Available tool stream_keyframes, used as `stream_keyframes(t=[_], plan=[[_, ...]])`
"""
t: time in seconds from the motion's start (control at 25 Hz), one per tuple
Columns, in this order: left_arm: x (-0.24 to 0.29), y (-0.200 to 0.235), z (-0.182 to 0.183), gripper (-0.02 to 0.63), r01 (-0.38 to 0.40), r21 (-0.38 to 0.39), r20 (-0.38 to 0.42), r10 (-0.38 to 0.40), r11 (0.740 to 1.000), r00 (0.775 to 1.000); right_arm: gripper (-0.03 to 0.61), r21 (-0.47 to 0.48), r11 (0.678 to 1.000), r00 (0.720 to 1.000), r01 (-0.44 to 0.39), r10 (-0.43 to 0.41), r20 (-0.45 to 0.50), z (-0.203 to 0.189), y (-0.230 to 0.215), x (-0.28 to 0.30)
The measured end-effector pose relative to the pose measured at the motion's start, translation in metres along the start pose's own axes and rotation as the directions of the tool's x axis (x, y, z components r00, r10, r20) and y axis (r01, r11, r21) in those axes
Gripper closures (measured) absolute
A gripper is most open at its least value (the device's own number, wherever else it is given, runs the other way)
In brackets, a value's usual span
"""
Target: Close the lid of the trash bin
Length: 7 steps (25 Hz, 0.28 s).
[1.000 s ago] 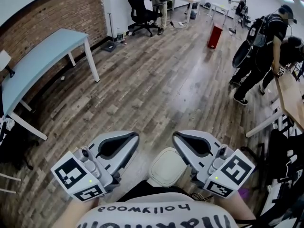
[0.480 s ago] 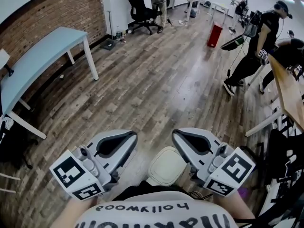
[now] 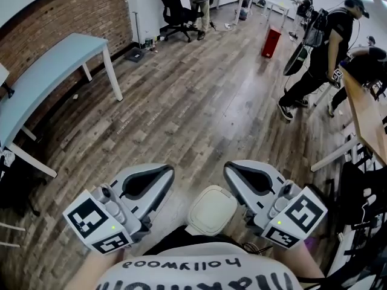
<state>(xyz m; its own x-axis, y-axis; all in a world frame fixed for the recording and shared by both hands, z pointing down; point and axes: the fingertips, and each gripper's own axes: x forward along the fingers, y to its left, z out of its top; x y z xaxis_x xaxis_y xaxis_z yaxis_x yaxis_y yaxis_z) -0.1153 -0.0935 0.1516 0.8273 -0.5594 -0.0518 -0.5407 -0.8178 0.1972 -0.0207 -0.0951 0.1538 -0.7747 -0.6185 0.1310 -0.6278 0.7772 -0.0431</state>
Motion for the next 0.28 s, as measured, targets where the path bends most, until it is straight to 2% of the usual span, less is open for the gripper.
stream_keyframes(t=[0.28], plan=[[0.0057,-0.0013,-0.0007,0.606,0.009,0.0,-0.001,-0.009,1.0,1.0,0.569,-0.002,1.0,1.0,0.001,-0.001,-0.011,-0.0052,-0.0035,-0.0005]])
